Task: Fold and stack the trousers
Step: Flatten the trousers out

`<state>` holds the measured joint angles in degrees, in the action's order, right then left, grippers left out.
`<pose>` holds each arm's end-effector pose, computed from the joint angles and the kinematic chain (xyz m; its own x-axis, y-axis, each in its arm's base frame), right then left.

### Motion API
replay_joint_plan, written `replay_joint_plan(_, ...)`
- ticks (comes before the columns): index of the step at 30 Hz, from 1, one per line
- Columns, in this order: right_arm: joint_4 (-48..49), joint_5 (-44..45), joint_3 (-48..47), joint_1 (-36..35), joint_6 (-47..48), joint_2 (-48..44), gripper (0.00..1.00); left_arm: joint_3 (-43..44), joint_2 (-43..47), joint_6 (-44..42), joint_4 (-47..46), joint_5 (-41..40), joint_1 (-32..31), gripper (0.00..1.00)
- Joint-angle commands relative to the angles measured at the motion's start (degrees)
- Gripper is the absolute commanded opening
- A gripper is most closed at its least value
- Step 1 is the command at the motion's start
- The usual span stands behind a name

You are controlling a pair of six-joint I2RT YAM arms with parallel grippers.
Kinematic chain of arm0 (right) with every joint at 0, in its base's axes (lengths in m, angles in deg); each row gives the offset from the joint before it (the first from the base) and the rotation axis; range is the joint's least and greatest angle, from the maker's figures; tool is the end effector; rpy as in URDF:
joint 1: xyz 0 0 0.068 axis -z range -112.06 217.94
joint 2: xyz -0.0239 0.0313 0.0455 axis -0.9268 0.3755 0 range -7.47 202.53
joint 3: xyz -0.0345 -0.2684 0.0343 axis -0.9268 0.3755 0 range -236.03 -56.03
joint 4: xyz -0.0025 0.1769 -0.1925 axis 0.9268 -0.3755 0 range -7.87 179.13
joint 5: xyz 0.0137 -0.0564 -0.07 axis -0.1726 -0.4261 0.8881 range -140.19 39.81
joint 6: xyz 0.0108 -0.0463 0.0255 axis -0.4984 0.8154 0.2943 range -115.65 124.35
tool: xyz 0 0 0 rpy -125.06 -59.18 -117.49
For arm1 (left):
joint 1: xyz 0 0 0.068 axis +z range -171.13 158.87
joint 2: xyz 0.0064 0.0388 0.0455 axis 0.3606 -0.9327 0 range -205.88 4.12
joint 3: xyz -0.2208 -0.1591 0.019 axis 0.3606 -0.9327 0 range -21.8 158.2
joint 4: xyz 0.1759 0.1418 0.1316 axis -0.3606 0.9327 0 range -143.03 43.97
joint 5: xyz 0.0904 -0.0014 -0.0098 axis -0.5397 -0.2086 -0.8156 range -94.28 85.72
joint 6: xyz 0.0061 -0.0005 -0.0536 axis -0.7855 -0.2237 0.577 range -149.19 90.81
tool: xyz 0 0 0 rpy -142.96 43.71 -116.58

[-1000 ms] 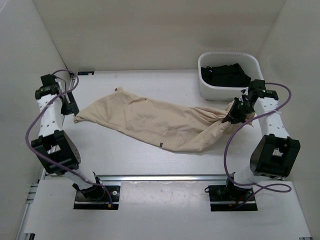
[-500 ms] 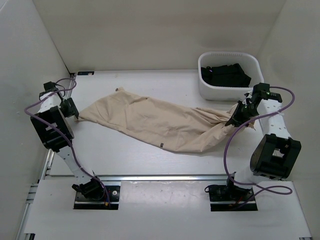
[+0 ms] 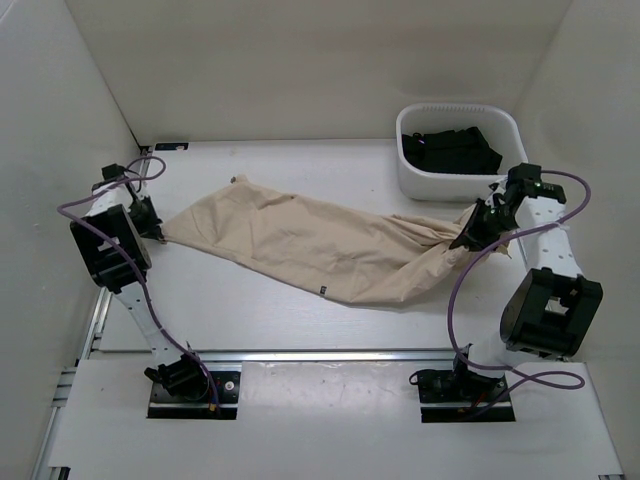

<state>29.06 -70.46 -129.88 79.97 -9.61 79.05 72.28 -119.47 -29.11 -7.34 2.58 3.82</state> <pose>0.2843 -0.0480 0.2791 -0.8836 0.4195 -0.2081 0.3173 0.8632 0.3926 0.3977 0.1804 0.1592 -0.8760 -0.4092 -0.2553 -0.3925 0.9124 -0.1158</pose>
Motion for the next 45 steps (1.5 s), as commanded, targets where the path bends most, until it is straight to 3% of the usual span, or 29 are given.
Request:
replay_joint_plan(1, 0.5, -5.2, -6.3, 2.0, -1.0, 1.2, 0.0, 0.7, 0.2, -0.1, 2.2, -0.9, 0.0, 0.14)
replay_joint_plan(6, -2.5, -6.7, -14.1, 9.3, -9.0, 1.1, 0.0, 3.7, 13.4, -0.1, 1.6, -10.1, 2.6, 0.14)
replay_joint_plan(11, -4.2, -3.8, -3.4, 15.8, -10.2, -4.5, 0.0, -0.7, 28.9, -0.1, -0.1, -15.1, 4.0, 0.14)
replay_joint_plan(15, -3.6, 0.9, 5.4, 16.4, -7.9, -4.9, 0.06, -12.7, 38.3, -0.1, -2.9, -17.7, 4.0, 0.14)
replay_joint_plan(19, -0.8, 1.8, 12.8, 17.0, -5.2, -2.4, 0.14, -32.4, 43.6, -0.1, -4.6, -20.2, 4.5, 0.14)
replay_joint_plan(20, 0.6, 1.8, 14.0, 17.0, -5.2, -1.8, 0.18, -35.0, 44.3, -0.1, -4.6, -20.2, 4.5, 0.14)
replay_joint_plan(22, 2.0, 1.8, 15.7, 17.5, -5.2, -1.3, 0.48, -41.0, 46.6, -0.1, -4.6, -21.0, 5.1, 0.14)
replay_joint_plan(27, 0.4, 3.3, 16.8, 17.5, -4.7, -3.3, 0.79, -49.8, 51.2, -0.1, -4.6, -22.9, 5.6, 0.14)
replay_joint_plan(33, -2.5, 11.1, 22.2, 17.5, -7.9, -12.7, 0.84, -55.1, 55.6, -0.1, -4.6, -26.4, 6.2, 0.17)
replay_joint_plan(35, -3.2, 14.3, 26.7, 17.5, -9.9, -15.1, 0.86, -55.1, 56.1, -0.1, -2.9, -26.5, 6.2, 0.24)
replay_joint_plan(37, -3.7, 15.7, 29.2, 17.5, -10.6, -18.0, 0.87, -54.3, 56.1, -0.1, -0.9, -27.0, 6.8, 0.59)
replay_joint_plan(38, -4.6, 16.9, 29.9, 17.5, -11.1, -19.3, 0.89, -53.6, 56.1, -0.1, 1.7, -27.0, 7.5, 0.71)
replay_joint_plan(39, -4.6, 17.9, 29.9, 17.5, -11.1, -20.0, 0.98, -52.5, 56.1, -0.1, 3.1, -27.0, 7.5, 0.76)
replay_joint_plan(41, -6.7, 20.8, 29.4, 17.5, -11.8, -21.0, 0.98, -46.2, 56.1, -0.1, 5.4, -25.1, 8.1, 0.87)
replay_joint_plan(45, -8.5, 23.9, 28.2, 17.5, -14.0, -23.0, 0.99, -31.1, 51.7, -0.1, 14.7, -16.9, 8.8, 0.95)
